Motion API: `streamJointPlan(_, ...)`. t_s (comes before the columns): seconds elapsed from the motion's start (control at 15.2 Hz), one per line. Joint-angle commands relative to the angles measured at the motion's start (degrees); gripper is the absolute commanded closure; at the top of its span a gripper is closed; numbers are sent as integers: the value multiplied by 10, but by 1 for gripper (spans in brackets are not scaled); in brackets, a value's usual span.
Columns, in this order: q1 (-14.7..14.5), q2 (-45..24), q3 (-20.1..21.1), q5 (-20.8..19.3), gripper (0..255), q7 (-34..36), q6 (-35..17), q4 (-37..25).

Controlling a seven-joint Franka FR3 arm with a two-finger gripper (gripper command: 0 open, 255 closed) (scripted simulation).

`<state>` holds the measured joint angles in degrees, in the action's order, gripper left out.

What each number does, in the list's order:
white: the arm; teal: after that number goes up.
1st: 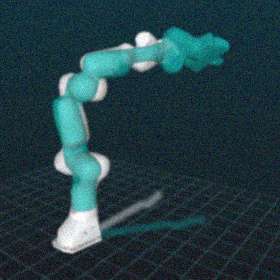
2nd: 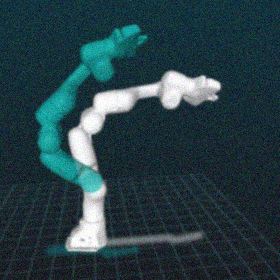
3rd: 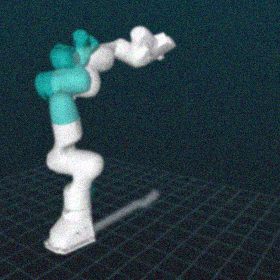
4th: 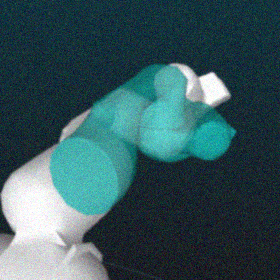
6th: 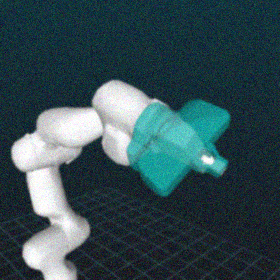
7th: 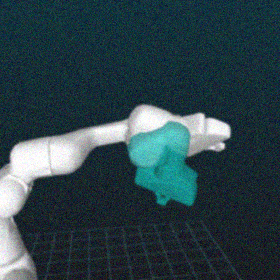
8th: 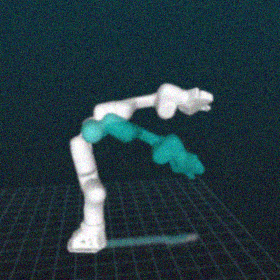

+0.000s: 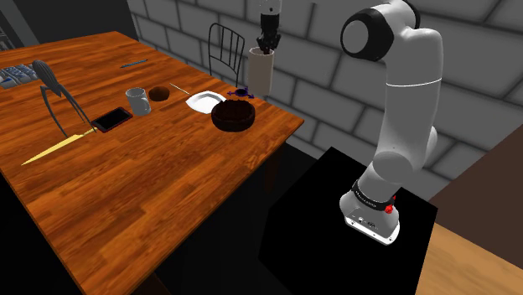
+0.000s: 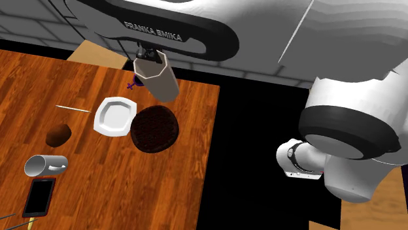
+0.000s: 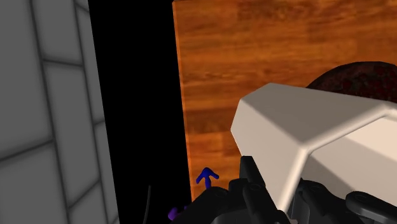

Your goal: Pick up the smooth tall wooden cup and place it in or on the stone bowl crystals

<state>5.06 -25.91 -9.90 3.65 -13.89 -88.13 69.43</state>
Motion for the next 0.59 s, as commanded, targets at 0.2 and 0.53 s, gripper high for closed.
streamJointPlan(0.2,4,-11,0,2,255,0,47,-59)
streamJointPlan(0.53,-1,-20,3,3,255,11,87,-107)
